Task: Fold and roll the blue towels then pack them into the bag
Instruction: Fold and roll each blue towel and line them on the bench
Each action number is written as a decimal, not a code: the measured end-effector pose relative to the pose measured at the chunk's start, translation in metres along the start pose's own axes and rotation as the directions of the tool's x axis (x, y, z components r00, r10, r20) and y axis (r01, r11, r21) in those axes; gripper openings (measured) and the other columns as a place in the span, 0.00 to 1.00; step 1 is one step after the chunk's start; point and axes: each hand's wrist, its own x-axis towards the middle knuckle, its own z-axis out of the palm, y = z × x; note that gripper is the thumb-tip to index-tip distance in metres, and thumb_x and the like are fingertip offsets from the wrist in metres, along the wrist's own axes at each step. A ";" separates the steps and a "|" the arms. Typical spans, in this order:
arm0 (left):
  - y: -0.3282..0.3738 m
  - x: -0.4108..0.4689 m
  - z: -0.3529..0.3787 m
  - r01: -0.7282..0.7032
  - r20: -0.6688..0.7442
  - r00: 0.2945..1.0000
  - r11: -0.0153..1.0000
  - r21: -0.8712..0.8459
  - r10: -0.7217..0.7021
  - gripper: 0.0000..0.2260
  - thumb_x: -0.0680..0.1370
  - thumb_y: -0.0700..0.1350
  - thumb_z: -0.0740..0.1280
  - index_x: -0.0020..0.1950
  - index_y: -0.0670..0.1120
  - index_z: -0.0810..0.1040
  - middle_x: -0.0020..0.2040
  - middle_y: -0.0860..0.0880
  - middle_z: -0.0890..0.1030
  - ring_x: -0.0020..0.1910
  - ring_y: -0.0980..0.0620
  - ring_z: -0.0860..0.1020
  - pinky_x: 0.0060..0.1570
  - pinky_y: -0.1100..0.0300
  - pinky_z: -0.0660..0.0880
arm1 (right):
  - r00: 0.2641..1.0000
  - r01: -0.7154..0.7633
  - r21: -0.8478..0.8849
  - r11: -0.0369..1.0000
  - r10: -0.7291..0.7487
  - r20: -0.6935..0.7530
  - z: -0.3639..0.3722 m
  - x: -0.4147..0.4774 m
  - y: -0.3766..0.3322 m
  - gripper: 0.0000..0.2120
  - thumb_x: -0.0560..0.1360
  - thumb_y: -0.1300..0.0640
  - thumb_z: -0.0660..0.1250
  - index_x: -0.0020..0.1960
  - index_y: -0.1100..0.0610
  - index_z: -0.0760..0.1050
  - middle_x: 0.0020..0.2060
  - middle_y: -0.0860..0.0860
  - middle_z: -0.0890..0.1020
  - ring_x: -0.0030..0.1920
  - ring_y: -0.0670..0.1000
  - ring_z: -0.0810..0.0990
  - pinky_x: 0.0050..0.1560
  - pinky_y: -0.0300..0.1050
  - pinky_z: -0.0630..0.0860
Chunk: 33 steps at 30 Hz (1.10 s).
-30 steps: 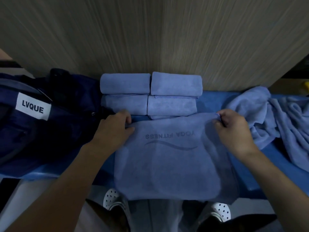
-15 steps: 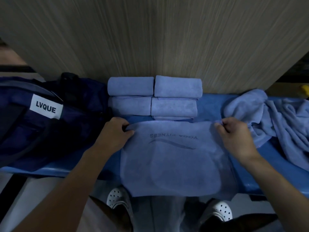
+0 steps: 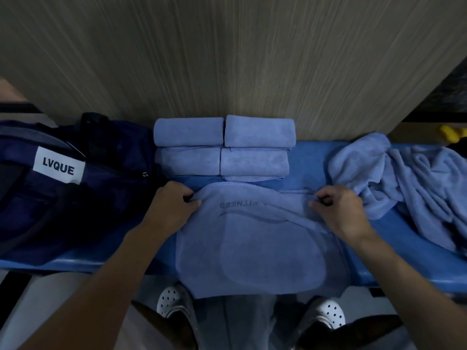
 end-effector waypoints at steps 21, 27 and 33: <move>0.028 -0.035 -0.077 -0.202 0.011 0.979 0.973 -0.109 0.204 0.20 0.75 0.40 0.73 0.25 0.41 0.70 0.23 0.53 0.65 0.26 0.60 0.64 0.27 0.69 0.60 | 0.970 -0.186 0.720 0.669 0.241 0.026 -0.072 -0.033 -0.037 0.04 0.74 0.64 0.70 0.40 0.62 0.81 0.31 0.51 0.83 0.33 0.46 0.78 0.35 0.37 0.76; 0.051 -0.055 -0.118 -0.290 -0.048 0.957 0.936 -0.200 0.286 0.33 0.73 0.63 0.62 0.41 0.29 0.76 0.39 0.33 0.78 0.37 0.50 0.73 0.40 0.51 0.72 | 0.982 -0.041 0.732 0.680 0.161 -0.095 -0.111 -0.051 -0.061 0.24 0.80 0.53 0.64 0.34 0.71 0.67 0.31 0.56 0.69 0.35 0.54 0.66 0.37 0.51 0.65; 0.078 -0.082 -0.151 -0.321 -0.058 0.947 0.908 -0.269 0.317 0.33 0.77 0.62 0.59 0.44 0.29 0.75 0.43 0.39 0.78 0.42 0.50 0.74 0.56 0.41 0.73 | 0.978 0.029 0.779 0.627 0.143 -0.152 -0.150 -0.066 -0.083 0.19 0.72 0.47 0.72 0.32 0.61 0.75 0.30 0.58 0.72 0.33 0.55 0.67 0.35 0.49 0.66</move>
